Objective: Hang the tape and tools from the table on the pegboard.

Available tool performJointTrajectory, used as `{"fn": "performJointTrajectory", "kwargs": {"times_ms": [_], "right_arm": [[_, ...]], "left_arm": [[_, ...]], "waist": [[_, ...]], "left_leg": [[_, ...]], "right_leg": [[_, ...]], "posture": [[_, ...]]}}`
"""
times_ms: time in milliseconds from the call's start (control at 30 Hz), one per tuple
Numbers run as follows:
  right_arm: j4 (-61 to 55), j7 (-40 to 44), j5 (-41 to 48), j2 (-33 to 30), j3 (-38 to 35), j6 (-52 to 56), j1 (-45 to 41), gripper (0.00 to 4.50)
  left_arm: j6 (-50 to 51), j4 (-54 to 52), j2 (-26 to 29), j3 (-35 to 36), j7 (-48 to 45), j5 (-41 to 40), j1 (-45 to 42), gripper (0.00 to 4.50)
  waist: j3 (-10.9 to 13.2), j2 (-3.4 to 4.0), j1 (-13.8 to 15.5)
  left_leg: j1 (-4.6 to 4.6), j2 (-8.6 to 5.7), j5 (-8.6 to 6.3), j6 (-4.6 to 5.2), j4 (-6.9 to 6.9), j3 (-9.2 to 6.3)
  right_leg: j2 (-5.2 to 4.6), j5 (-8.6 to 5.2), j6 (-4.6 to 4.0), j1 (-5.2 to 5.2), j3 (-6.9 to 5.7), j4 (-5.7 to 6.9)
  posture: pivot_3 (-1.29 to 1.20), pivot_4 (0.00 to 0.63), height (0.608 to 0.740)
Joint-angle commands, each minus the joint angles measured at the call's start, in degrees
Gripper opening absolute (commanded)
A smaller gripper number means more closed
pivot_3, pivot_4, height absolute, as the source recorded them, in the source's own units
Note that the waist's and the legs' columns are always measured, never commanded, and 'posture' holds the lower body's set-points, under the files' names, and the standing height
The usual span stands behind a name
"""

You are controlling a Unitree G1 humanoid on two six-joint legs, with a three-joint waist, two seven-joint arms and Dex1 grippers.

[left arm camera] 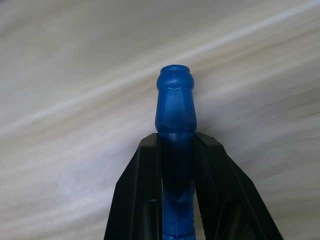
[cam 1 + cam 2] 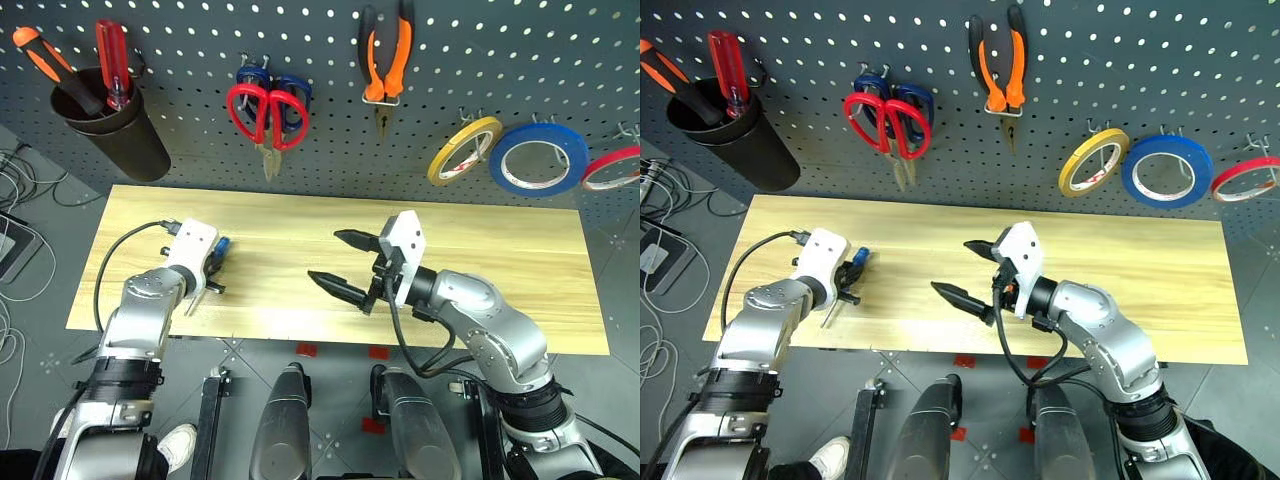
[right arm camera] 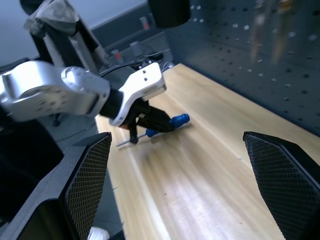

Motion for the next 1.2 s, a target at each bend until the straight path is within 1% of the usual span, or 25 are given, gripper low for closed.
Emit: {"fn": "performJointTrajectory", "kwargs": {"times_ms": [33,100,167,200,300,400,500,667,800,933,1067,1133,1200], "right_arm": [[-3.6,0.4,2.5,-0.2,-2.4,-1.3,1.8,4.50],[-4.9,-0.1,3.7,-0.2,-3.7,-1.1,2.7,4.50],[-6.3,-1.0,5.2,0.3,-5.2,-0.7,3.5,4.50],[-6.5,-1.5,5.8,0.7,-5.6,-0.5,3.7,4.50],[-6.4,-3.2,6.7,1.9,-6.4,-0.4,3.3,4.50],[-6.2,-5.4,7.3,3.6,-7.2,-0.6,1.9,4.50],[-5.5,-6.8,7.0,5.5,-7.3,-1.6,-0.3,4.50],[-3.4,-8.4,5.9,8.3,-6.9,-3.5,-3.5,4.50],[-1.7,-9.7,4.7,10.3,-6.5,-5.2,-5.6,4.50],[-0.6,-10.9,3.8,11.9,-6.0,-6.6,-7.1,4.50],[-0.3,-11.4,3.0,12.3,-5.6,-7.4,-7.5,4.50],[-0.3,-11.5,2.4,11.9,-5.4,-7.7,-7.3,4.50],[-0.5,-11.5,2.0,11.6,-5.5,-7.7,-7.1,4.50]], "left_arm": [[3.6,-11.5,-2.2,0.0,5.2,2.6,2.6,0.54],[6.4,-18.2,-5.8,0.2,9.3,3.7,3.7,0.54],[7.8,-26.1,-9.0,-2.1,12.7,6.1,4.7,0.54],[7.4,-28.2,-9.9,-3.0,13.9,7.3,4.7,0.54],[5.1,-31.6,-11.9,-3.6,18.5,11.0,1.6,0.54],[-0.1,-31.4,-11.4,-1.7,22.0,13.3,-4.3,0.54],[-7.1,-28.8,-8.8,1.0,24.5,15.3,-10.9,0.54],[-15.4,-21.9,-6.1,3.7,27.1,16.2,-18.3,0.54],[-21.2,-15.0,-5.3,3.8,28.8,16.7,-24.8,0.54],[-26.6,-5.6,-4.7,3.9,30.8,16.8,-30.6,0.54],[-30.4,1.1,-4.8,3.1,30.7,16.2,-32.1,0.54],[-30.2,2.6,-5.7,3.5,30.7,15.4,-31.8,0.54],[-28.0,2.9,-7.3,4.9,30.9,13.7,-30.6,0.54]], "waist": [[-0.2,-0.05,0.0],[-0.4,-0.07,0.0],[-0.8,-0.14,0.1],[-1.0,-0.25,0.2],[-2.0,-0.35,0.7],[-3.3,-0.36,1.3],[-4.4,-0.48,1.6],[-6.3,-0.50,1.9],[-6.6,-0.55,2.6],[-7.2,-0.69,2.9],[-7.8,-0.69,2.8],[-7.9,-0.69,2.8],[-7.9,-0.70,2.8]], "left_leg": [[-0.01,0.01,0.02,-0.03,-0.02,-0.01],[-0.05,0.01,0.05,-0.10,-0.03,-0.02],[-0.12,0.00,0.08,-0.14,-0.03,-0.04],[-0.18,0.00,0.09,-0.17,-0.02,-0.03],[-0.30,0.01,0.19,-0.35,-0.02,-0.07],[-0.33,0.01,0.27,-0.47,-0.07,-0.18],[-0.37,-0.01,0.27,-0.49,-0.09,-0.21],[-0.46,-0.06,0.28,-0.49,-0.15,-0.33],[-0.45,-0.06,0.30,-0.50,-0.07,-0.46],[-0.50,-0.07,0.32,-0.53,-0.04,-0.53],[-0.53,-0.08,0.32,-0.53,-0.05,-0.55],[-0.53,-0.07,0.33,-0.53,-0.04,-0.57],[-0.53,-0.07,0.35,-0.55,-0.01,-0.61]], "right_leg": [[0.00,0.00,0.00,0.00,-0.02,-0.02],[-0.01,0.00,0.00,0.00,-0.09,-0.04],[-0.02,0.00,0.00,-0.01,-0.15,-0.06],[-0.04,0.00,0.00,-0.01,-0.20,-0.07],[-0.06,0.01,0.00,-0.02,-0.42,-0.14],[0.02,0.01,-0.01,-0.05,-0.53,-0.12],[0.02,0.01,-0.01,-0.04,-0.60,-0.20],[0.00,0.02,-0.01,0.00,-0.80,-0.47],[0.01,0.02,-0.02,0.05,-0.93,-0.33],[0.01,0.02,-0.02,0.06,-1.04,-0.33],[0.01,0.02,-0.03,0.06,-1.09,-0.36],[0.02,0.02,-0.03,0.06,-1.12,-0.31],[0.02,0.02,-0.03,0.06,-1.15,-0.27]], "posture": [[0.13,0.365,0.740],[0.15,0.334,0.740],[0.16,0.310,0.740],[0.17,0.294,0.740],[0.18,0.265,0.740],[0.19,0.245,0.740],[0.19,0.228,0.740],[0.19,0.209,0.740],[0.19,0.206,0.740],[0.19,0.194,0.740],[0.18,0.197,0.740],[0.17,0.197,0.740],[0.16,0.198,0.740]]}}
